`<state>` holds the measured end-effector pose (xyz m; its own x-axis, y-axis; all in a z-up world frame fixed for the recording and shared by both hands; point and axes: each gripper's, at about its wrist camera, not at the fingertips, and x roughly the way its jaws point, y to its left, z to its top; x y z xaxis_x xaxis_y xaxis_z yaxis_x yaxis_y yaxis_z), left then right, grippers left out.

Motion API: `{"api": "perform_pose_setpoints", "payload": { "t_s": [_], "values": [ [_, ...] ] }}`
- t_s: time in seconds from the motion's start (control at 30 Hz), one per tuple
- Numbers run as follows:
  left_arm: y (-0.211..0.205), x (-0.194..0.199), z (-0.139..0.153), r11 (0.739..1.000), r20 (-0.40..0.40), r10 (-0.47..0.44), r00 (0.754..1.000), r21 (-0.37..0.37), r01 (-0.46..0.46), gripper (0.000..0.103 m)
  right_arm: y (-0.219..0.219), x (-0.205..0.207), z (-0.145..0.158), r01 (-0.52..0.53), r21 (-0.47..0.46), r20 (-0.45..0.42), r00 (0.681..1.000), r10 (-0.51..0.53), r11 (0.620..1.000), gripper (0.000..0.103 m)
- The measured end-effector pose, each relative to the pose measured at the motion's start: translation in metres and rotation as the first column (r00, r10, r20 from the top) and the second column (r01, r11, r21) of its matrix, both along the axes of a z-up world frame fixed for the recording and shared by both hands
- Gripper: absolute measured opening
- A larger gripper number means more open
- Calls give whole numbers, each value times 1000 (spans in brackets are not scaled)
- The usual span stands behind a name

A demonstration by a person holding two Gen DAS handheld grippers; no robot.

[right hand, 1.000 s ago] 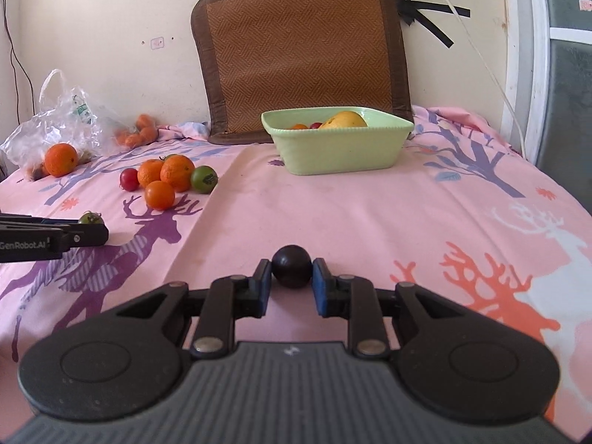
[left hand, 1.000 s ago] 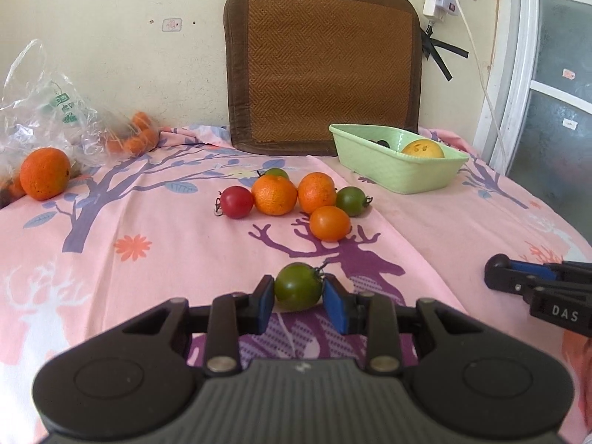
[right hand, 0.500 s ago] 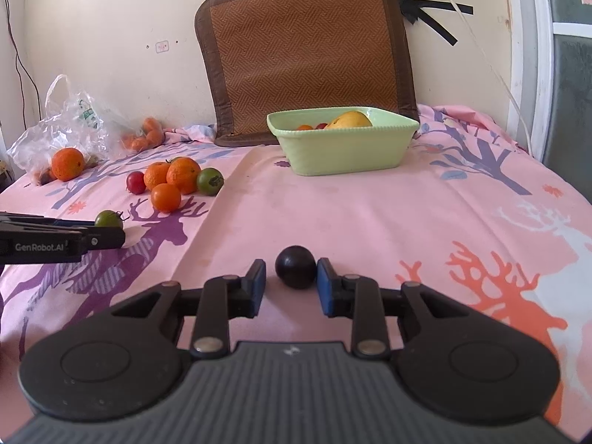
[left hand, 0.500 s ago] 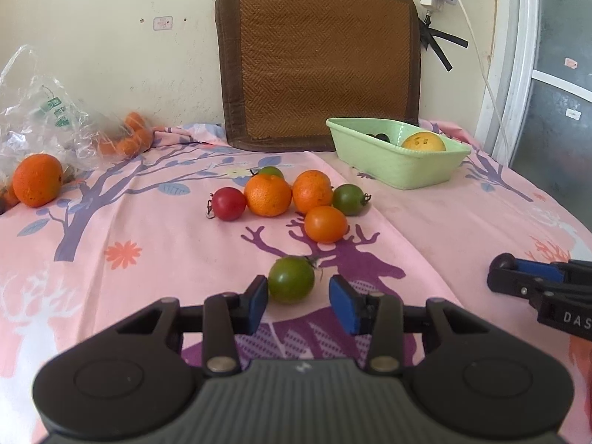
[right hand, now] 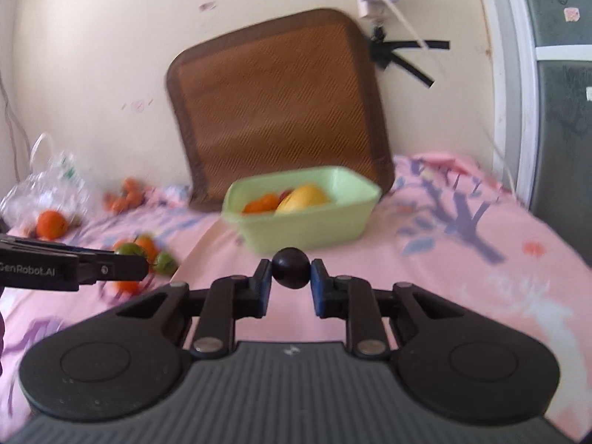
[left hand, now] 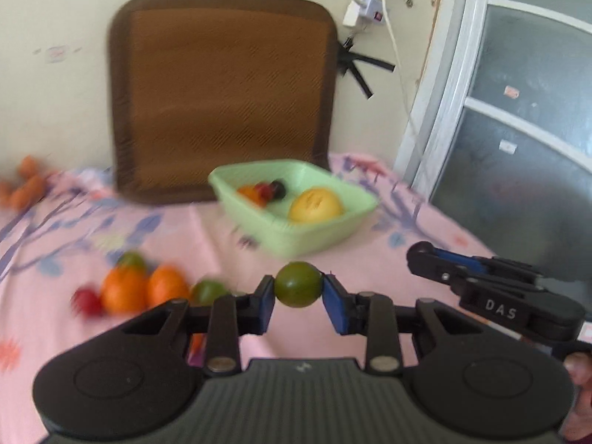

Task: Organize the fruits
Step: 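Carry both tomatoes over the green bowl and release them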

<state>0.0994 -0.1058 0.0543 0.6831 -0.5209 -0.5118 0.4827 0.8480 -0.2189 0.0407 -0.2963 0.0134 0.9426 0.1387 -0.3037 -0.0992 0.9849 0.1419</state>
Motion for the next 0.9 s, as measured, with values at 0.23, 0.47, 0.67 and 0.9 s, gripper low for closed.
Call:
{"api": "perform_pose_setpoints", "payload": {
  "t_s": [0.23,0.47,0.67,0.9],
  "values": [
    [-45,94,6,998,-23,41,999,-36,-41,29,-23,80,4,19,-2,-9,1000,-19,1000,26],
    [-57,116,-17,998,-53,62,997,10,-61,29,-20,101,-10,40,-41,-18,999,-40,998,27],
    [-64,117,-28,996,-62,80,995,35,-78,32,-20,100,-9,58,-55,11,998,-57,997,34],
    [-63,99,-19,993,-13,112,994,51,-111,40,-32,101,4,103,40,40,994,-105,994,54]
  ]
}}
